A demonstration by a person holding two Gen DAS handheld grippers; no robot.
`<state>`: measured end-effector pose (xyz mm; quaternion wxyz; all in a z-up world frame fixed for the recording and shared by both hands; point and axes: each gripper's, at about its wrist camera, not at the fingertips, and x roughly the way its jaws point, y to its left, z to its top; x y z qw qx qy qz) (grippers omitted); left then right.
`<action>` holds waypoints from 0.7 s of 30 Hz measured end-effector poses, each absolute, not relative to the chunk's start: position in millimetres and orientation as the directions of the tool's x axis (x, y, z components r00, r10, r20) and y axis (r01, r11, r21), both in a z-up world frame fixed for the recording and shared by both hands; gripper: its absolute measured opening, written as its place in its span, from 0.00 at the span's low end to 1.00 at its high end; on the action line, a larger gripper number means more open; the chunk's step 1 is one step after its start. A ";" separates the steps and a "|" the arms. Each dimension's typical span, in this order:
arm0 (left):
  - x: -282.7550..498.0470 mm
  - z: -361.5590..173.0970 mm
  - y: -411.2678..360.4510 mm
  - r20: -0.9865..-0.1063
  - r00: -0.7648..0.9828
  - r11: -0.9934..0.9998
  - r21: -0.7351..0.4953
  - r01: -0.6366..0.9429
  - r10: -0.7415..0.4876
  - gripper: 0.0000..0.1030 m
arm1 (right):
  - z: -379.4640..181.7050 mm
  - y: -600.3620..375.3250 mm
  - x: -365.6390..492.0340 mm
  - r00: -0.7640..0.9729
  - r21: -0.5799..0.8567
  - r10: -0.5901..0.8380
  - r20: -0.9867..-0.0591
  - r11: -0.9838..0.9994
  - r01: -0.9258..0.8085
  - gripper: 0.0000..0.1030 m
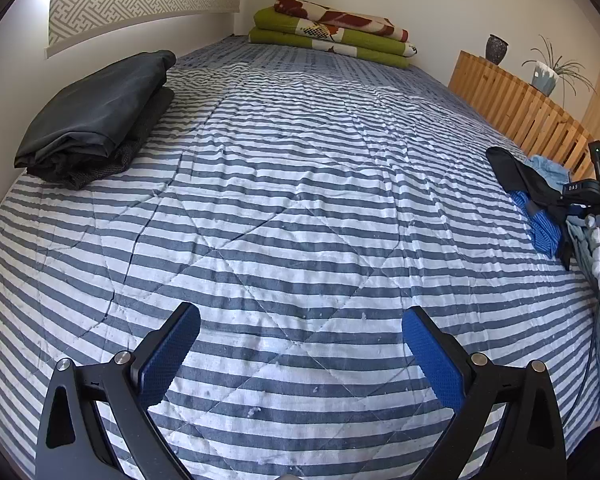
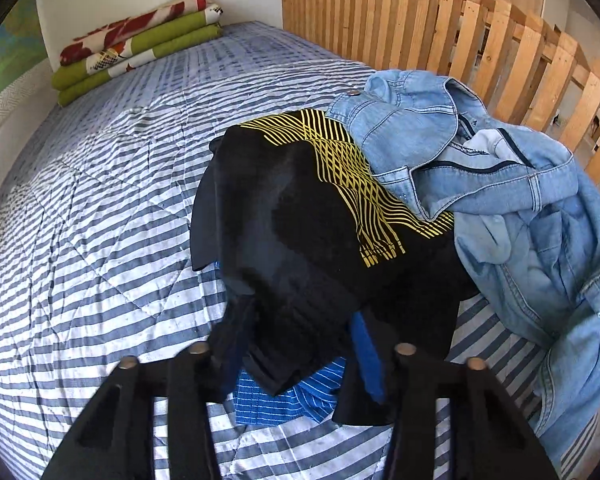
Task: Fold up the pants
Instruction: 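Reach the right tool to the black pants and close on the waistband, then lift the black pants with the right tool and pull them onto the open bed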
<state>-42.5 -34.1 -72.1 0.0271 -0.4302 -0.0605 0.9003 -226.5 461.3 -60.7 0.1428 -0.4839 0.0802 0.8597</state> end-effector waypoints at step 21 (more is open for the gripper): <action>-24.1 -22.3 -72.4 -0.687 -0.720 -0.983 -0.179 0.039 0.096 0.96 | 89.1 329.2 -92.6 -0.671 0.045 -0.112 -0.733 -0.992 0.116 0.03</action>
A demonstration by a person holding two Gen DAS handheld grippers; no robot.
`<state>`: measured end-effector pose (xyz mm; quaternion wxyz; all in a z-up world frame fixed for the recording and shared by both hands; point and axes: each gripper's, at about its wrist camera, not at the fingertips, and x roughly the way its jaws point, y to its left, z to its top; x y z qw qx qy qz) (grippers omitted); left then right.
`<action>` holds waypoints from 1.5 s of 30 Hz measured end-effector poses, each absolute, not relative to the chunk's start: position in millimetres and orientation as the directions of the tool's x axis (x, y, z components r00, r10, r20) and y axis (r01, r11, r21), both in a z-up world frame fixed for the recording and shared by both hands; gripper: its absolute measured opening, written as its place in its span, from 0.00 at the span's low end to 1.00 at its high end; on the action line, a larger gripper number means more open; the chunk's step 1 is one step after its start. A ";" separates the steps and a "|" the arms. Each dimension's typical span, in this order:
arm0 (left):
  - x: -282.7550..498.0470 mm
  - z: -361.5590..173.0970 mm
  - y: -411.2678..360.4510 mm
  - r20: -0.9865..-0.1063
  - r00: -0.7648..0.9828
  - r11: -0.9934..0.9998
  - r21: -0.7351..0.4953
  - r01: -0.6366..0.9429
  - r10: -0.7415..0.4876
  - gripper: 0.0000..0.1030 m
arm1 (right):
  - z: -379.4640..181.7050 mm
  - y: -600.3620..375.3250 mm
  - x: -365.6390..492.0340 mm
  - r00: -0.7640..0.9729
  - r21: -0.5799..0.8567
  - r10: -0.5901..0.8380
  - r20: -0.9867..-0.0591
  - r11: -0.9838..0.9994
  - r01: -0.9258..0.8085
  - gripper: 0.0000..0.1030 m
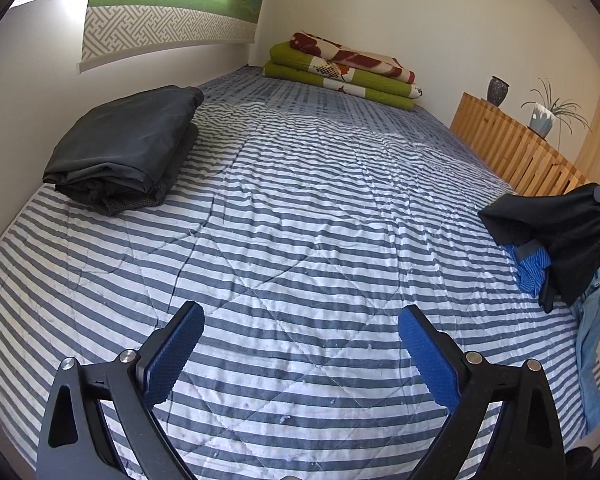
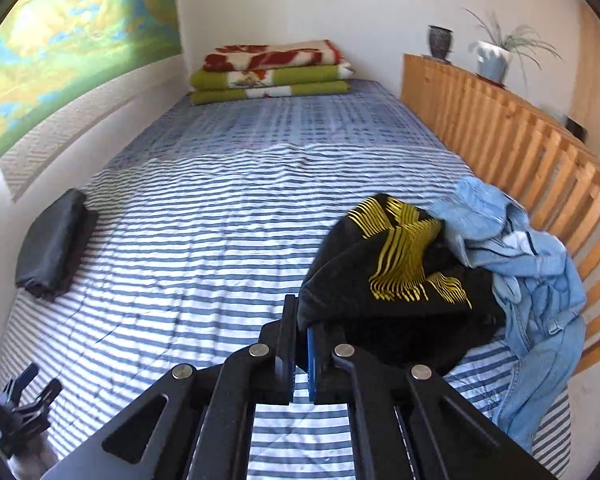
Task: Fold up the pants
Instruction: 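Lift the black pants with the right tool and pull them onto the open bed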
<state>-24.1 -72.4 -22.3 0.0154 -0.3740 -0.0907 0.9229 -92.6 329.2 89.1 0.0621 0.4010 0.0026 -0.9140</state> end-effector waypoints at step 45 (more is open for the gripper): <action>-62.4 -116.6 -62.6 -0.852 -0.510 -0.991 -0.136 -0.006 0.120 0.45 | -123.0 230.6 20.5 -0.374 -0.114 -0.074 -0.924 -0.881 0.458 0.28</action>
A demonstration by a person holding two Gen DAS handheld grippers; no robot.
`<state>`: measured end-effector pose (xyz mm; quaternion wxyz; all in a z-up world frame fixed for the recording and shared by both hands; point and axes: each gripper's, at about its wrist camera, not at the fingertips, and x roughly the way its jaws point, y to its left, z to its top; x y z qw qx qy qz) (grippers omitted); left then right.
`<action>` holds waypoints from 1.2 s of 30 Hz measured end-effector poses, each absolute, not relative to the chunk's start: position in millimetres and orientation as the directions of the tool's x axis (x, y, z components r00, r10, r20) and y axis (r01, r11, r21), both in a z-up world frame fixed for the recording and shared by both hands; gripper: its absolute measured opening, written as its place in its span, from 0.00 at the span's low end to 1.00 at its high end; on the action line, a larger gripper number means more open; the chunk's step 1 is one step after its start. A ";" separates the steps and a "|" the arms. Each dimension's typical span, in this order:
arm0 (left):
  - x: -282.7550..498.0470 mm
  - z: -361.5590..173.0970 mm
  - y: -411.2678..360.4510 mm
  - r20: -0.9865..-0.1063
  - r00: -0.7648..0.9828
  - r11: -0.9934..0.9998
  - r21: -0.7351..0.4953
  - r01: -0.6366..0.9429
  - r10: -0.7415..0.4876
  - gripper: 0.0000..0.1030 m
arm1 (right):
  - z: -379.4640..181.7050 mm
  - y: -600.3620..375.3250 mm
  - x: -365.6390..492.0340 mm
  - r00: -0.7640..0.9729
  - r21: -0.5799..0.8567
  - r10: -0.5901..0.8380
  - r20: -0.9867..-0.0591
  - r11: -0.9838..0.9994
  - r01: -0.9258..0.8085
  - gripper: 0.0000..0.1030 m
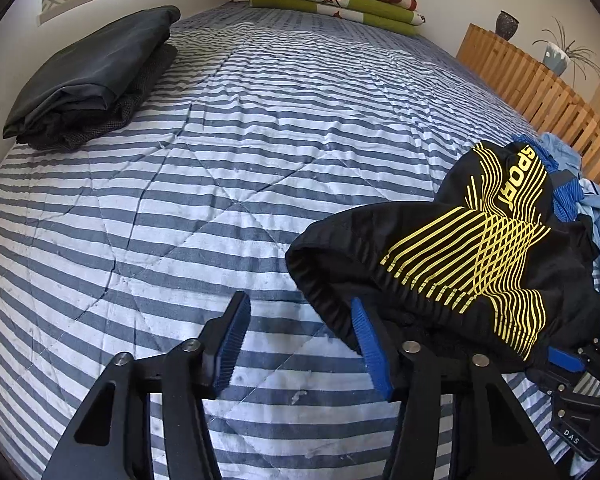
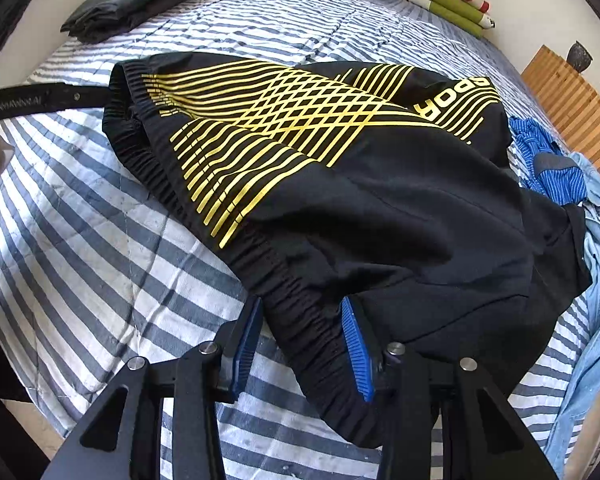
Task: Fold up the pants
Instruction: 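Lift the black pants with the right tool and pull them onto the open bed, then grasp the pants edge with the left tool while the right tool holds the waistband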
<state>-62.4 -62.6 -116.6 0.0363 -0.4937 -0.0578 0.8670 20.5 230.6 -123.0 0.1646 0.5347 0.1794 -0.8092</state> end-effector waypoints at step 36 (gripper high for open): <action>9.7 -93.9 -20.5 -0.854 -0.516 -0.984 0.041 -0.176 0.057 0.53 | 18.6 340.8 -25.4 -0.519 0.311 -0.386 -0.762 -0.922 0.230 0.12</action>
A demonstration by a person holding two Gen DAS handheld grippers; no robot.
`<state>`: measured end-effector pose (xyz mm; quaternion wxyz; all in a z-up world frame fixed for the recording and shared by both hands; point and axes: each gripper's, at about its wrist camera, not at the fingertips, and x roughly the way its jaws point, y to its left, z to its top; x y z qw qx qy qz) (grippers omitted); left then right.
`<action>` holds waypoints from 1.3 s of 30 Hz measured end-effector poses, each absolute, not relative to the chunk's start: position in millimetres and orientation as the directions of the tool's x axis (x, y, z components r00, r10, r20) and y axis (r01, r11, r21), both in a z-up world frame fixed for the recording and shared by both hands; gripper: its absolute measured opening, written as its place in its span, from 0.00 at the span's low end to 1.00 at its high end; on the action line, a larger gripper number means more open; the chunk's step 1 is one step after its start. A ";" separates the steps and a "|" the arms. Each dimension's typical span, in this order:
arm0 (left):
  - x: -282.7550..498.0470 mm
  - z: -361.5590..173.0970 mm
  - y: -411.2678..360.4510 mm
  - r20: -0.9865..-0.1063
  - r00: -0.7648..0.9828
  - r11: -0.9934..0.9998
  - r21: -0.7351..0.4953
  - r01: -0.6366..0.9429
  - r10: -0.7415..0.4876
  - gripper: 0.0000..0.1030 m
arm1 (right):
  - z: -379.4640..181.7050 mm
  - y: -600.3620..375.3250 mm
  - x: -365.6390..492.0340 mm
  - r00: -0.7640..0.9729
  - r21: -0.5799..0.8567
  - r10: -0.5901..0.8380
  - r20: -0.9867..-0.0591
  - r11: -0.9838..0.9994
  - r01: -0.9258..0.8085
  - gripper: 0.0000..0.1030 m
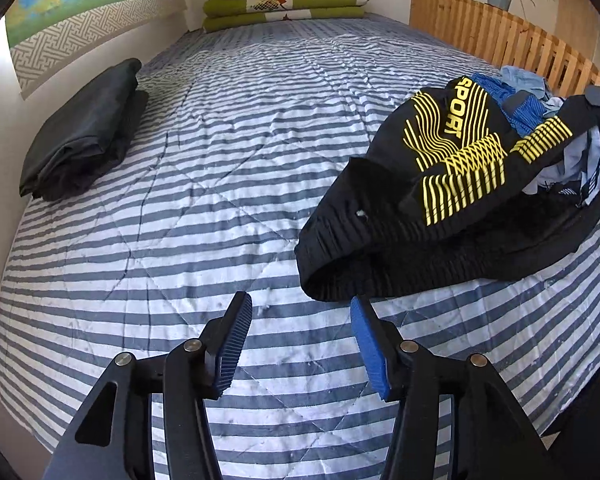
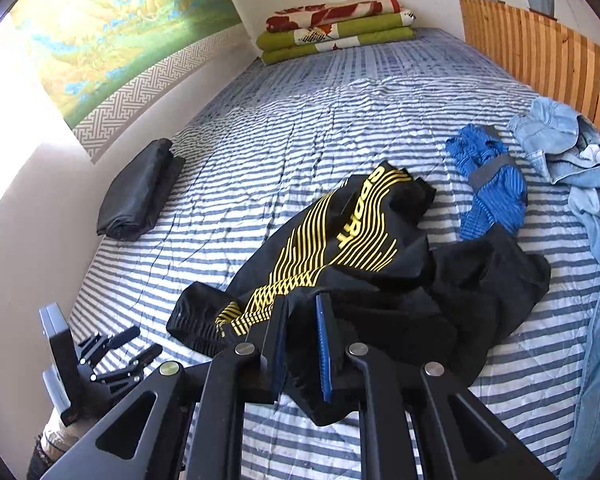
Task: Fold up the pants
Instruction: 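Grasp the pants edge with the left tool while the right tool holds the waistband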
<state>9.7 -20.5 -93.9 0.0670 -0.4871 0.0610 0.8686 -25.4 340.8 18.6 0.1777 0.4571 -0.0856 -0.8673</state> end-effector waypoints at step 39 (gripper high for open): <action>-53.5 -105.9 31.1 -0.847 -0.482 -0.954 -0.092 -0.284 0.225 0.02 | -95.8 266.2 -44.9 -0.357 -0.077 -0.170 -0.918 -0.809 0.583 0.24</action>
